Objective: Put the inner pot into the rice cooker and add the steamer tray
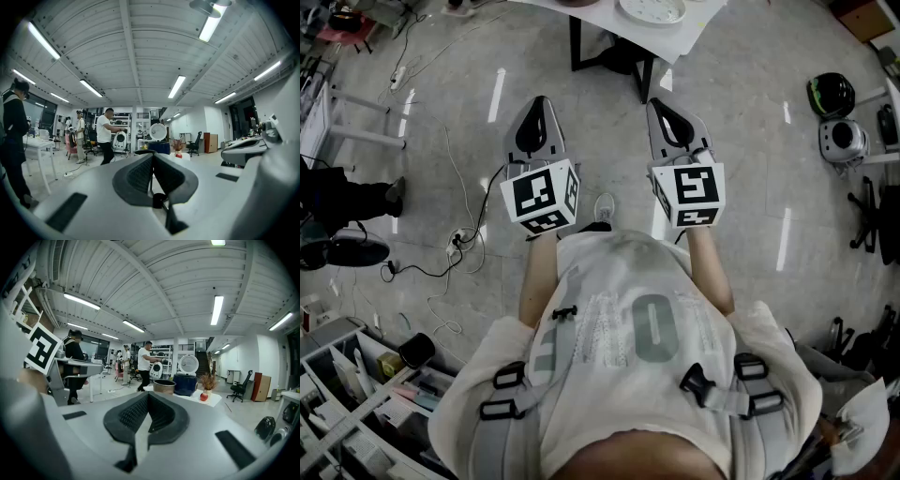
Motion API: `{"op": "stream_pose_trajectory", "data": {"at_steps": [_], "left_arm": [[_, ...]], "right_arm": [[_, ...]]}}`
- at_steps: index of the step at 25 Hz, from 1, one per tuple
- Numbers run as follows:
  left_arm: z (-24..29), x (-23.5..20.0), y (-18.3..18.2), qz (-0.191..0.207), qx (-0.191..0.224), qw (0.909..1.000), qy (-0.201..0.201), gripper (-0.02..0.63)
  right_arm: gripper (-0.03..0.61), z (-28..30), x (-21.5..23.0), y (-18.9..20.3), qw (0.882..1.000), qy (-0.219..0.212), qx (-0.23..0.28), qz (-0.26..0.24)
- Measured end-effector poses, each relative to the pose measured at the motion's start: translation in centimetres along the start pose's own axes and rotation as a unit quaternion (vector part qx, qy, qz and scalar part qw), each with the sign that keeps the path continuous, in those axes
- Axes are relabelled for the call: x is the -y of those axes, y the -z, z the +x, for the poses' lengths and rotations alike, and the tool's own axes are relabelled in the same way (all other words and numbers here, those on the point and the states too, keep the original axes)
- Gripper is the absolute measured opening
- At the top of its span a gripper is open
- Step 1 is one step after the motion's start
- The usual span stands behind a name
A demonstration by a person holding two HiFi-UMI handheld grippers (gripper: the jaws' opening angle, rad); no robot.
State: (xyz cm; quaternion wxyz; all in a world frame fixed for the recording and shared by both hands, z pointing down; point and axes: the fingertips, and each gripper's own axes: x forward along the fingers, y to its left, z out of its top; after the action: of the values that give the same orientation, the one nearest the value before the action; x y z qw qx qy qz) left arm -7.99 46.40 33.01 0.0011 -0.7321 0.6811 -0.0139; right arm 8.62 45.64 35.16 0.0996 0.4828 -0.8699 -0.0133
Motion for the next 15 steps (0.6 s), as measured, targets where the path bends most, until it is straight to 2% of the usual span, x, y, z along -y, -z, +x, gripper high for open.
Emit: {"op": "stream_pose_trajectory", "data": {"at_steps": [4, 11, 15], "left_arm": [[0.5, -0.3, 0.8, 0.002, -0.007, 1.0000, 0.005, 0.020], [3.3, -1.3, 1.2, -0.020, -0.015, 0.9995, 0.020, 0.020], [5.0, -2.0, 1.1, -0.012, -0.013, 0.9993, 0.033, 0.020]], "right_arm": [[0.008, 0.2, -0.3, 1.1, 1.000, -0.002, -0.013, 0.007], [0.008, 2.5, 0.0, 1.9, 0.999, 0.000, -0.028, 0.015], [0.008, 4.4, -0.3, 1.8, 0.999, -0.001, -0.026, 0.019]]}}
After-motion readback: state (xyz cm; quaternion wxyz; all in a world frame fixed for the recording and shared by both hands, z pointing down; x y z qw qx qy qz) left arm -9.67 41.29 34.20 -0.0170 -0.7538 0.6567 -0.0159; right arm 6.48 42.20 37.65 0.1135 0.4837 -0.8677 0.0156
